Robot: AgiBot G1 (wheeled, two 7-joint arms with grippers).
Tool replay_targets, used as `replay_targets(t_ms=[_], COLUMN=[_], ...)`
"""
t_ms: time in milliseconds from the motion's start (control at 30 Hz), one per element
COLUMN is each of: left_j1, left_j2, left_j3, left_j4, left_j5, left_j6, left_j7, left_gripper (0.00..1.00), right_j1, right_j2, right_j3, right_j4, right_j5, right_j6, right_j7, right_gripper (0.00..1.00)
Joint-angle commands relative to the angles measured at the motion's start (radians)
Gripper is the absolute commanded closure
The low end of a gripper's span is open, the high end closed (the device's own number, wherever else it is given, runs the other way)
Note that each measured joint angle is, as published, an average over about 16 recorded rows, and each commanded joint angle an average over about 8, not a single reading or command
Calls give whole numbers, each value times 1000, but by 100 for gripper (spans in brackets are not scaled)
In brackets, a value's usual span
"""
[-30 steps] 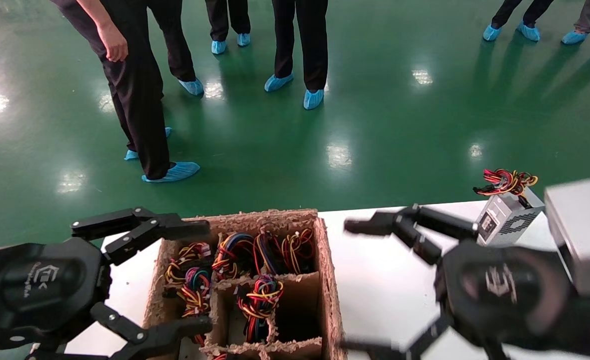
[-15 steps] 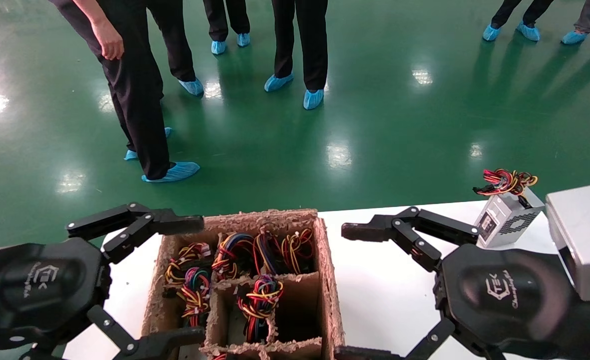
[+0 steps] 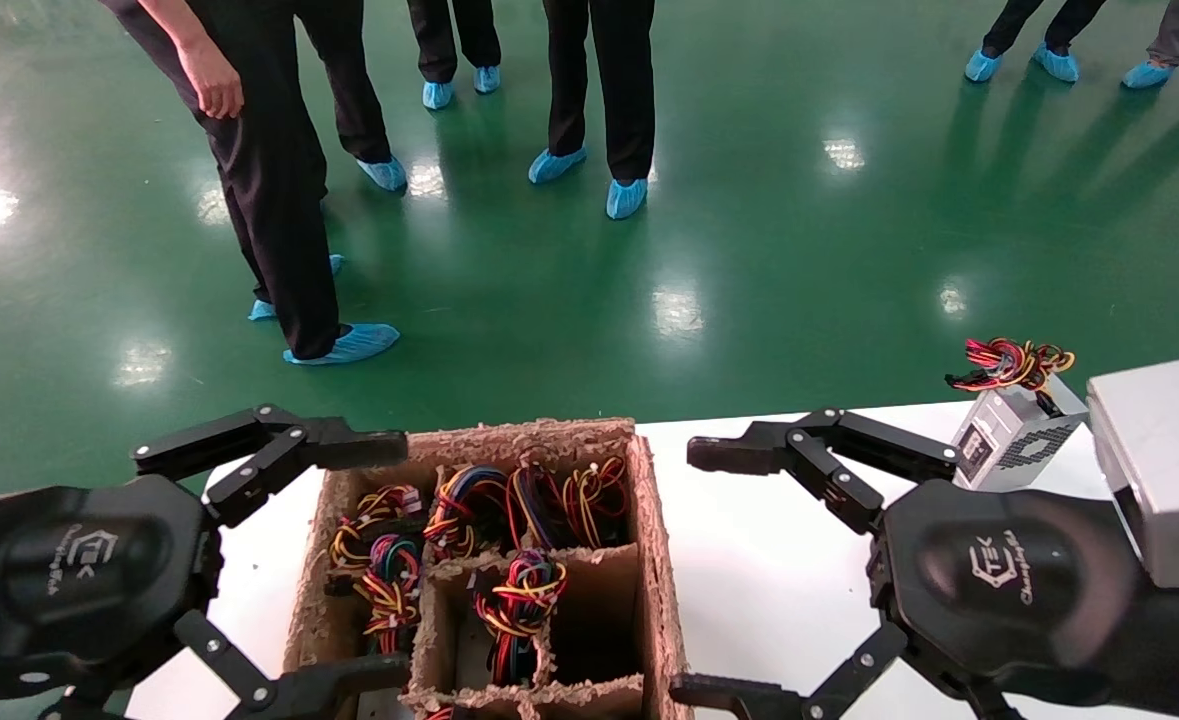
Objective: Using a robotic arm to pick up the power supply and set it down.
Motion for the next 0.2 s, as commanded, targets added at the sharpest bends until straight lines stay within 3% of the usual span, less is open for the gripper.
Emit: replay_targets(t_ms=[33, 200], left_j1=[0, 0], left_j2=[0, 0], left_j3=[0, 0], left_j4=[0, 0], left_j5=[0, 0], left_j6=[0, 0], left_j7=[0, 0], left_gripper=[0, 0], right_j1=[0, 0], right_j2=[0, 0], right_j3=[0, 0], right_j4=[-1, -2], right_j5=[-1, -1], right_j6=[1, 2], right_j7=[0, 0], right_gripper=[0, 0])
